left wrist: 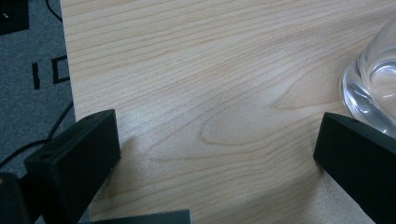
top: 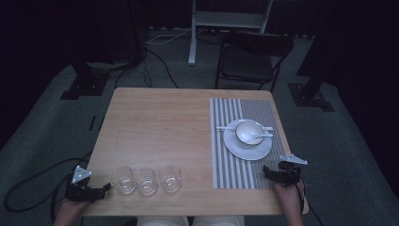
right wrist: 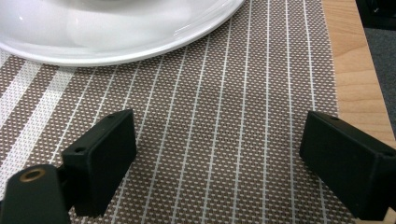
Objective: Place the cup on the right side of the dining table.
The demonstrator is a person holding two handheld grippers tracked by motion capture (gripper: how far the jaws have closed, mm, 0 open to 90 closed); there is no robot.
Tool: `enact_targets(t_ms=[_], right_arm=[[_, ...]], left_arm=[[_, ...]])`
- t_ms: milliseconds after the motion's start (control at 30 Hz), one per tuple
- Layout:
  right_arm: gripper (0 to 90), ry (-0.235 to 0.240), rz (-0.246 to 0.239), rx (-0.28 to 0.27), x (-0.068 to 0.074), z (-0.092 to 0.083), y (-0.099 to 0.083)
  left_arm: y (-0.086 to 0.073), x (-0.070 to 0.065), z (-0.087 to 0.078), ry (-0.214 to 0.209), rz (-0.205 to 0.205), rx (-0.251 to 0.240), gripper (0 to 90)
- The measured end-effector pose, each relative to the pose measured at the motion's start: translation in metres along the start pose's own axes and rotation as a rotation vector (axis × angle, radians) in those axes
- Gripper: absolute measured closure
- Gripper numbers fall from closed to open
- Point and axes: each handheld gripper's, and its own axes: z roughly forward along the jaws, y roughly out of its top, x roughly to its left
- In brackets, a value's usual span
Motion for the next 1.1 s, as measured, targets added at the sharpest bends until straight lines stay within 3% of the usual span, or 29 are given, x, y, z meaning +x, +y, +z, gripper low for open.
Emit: enact_targets(t_ms=[800, 1100], right_arm=[[10.4, 0.014, -0.003, 0.037, -0.002, 0.0, 0.005], [10.4, 0.035, -0.02, 0.011, 0.002, -0.012, 0.011]], left_arm=[[0.0, 0.0, 0.0, -0.001, 0.001, 0.002, 0.8], [0.0, 0.0, 0.0, -0.001, 0.001, 0.002, 0.8]])
